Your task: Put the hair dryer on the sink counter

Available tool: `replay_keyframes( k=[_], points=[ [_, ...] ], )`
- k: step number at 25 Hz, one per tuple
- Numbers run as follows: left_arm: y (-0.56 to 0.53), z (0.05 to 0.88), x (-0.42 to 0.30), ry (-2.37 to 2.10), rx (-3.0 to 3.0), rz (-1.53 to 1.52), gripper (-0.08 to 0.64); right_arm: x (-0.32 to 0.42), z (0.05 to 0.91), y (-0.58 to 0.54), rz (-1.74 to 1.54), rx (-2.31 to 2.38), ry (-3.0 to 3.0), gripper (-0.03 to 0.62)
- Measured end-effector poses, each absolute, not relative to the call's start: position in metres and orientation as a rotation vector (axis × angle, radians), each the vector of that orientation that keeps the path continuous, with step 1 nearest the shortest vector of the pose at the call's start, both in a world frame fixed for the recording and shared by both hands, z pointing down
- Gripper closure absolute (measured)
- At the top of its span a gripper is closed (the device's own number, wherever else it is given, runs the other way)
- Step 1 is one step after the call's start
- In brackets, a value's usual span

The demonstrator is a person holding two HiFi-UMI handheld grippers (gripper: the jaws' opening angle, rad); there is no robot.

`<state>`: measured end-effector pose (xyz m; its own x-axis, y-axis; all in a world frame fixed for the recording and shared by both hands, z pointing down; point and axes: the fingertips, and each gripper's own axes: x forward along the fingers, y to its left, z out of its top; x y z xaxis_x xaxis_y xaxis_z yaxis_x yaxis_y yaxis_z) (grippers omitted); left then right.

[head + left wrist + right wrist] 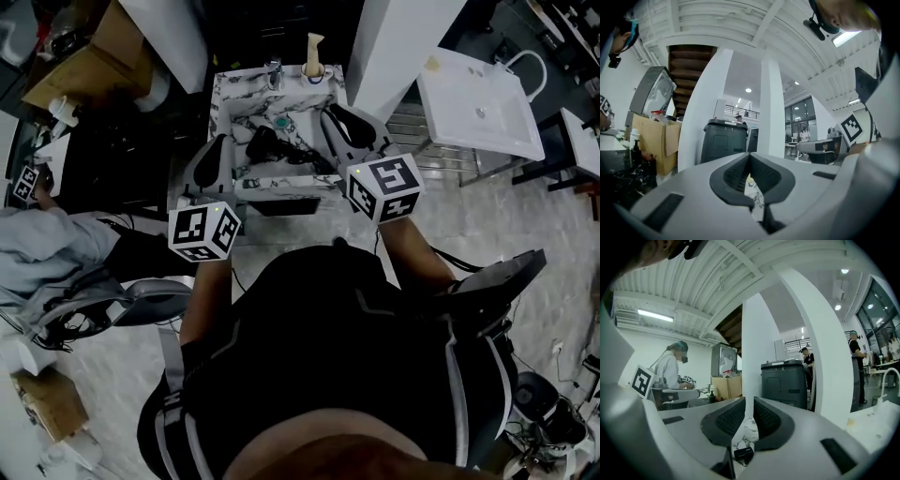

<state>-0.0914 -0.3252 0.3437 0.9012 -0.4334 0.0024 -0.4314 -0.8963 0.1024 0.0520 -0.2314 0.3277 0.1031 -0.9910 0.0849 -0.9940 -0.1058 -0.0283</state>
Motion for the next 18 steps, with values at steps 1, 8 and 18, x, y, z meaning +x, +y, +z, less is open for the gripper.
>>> replay_keyframes(
  k=[1, 8, 18],
  points=[
    [-0.322, 0.342, -0.089, -0.679, 2.964, -0.037, 0.555, 0.054, 0.326, -0.229, 0.123, 2.299, -2.086, 0.528],
    [-0.311, 0.34, -0.079, -0.731, 2.965, -0.027, 0.555, 0.064, 0.328, -0.224, 0.12, 2.302, -2.103, 0.566],
    [-0.294, 0.335, -0.066, -0.747, 2.989, 0.012, 0.555, 0.071, 0.327, -0.218, 0.093, 2.296, -2.121, 0.568]
  ],
)
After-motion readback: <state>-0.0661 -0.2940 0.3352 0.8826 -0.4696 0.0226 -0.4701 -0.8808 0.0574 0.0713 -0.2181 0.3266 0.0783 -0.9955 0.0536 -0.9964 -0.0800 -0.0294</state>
